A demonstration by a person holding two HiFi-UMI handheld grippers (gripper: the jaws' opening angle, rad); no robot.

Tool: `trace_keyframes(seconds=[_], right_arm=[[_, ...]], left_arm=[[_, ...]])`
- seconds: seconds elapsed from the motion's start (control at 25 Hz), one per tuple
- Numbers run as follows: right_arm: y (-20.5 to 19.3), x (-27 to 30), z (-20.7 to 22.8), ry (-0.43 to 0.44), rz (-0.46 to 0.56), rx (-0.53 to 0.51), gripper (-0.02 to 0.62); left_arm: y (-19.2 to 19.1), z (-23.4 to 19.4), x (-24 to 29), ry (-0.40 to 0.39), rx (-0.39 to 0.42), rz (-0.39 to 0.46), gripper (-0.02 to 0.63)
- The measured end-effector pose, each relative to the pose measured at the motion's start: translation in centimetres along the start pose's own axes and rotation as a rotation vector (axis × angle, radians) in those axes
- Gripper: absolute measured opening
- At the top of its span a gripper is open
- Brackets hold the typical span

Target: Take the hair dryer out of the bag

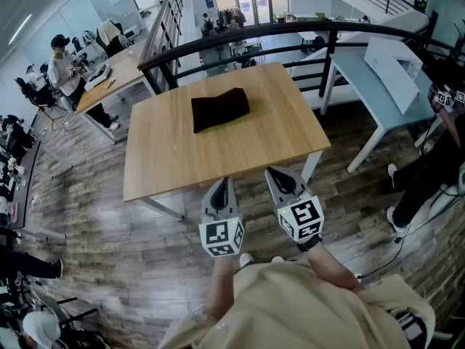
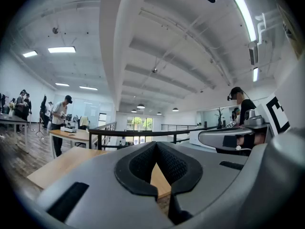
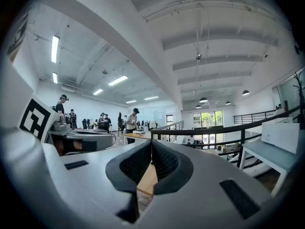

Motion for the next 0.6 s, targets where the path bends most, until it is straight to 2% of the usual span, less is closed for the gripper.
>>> trace_keyframes(seconds=[0.2, 0.4, 0.48, 0.6], right_arm=[[-1.4, -2.4, 0.3, 0.039, -0.002, 0.039, 0.014], [-3.9, -3.5, 2.1, -0.001, -0.034, 0.124, 0.015], [-4.4, -3.5, 2.6, -0.006, -0.043, 0.154, 0.015], [-4.3, -3.3, 2.9, 0.013, -0.042, 0.156, 0.015]], left_arm=[[-1.1, 2.4, -0.8, 0.013, 0.006, 0.0, 0.012], [-2.8, 4.2, -1.0, -0.005, 0.028, -0.015, 0.012], [-3.0, 4.2, -0.7, -0.024, 0.011, -0.035, 0.012], [-2.7, 3.9, 0.2, -0.069, -0.062, -0.048, 0.012]])
Point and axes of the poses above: the fingertips, and each gripper's own axes: x forward along the fingers, z to its right, y out of its top, the point moved 8 cm from there along -x, backward along the fingers, and after that the axes turned 14 degrees about -x, right-handed, at the moved point
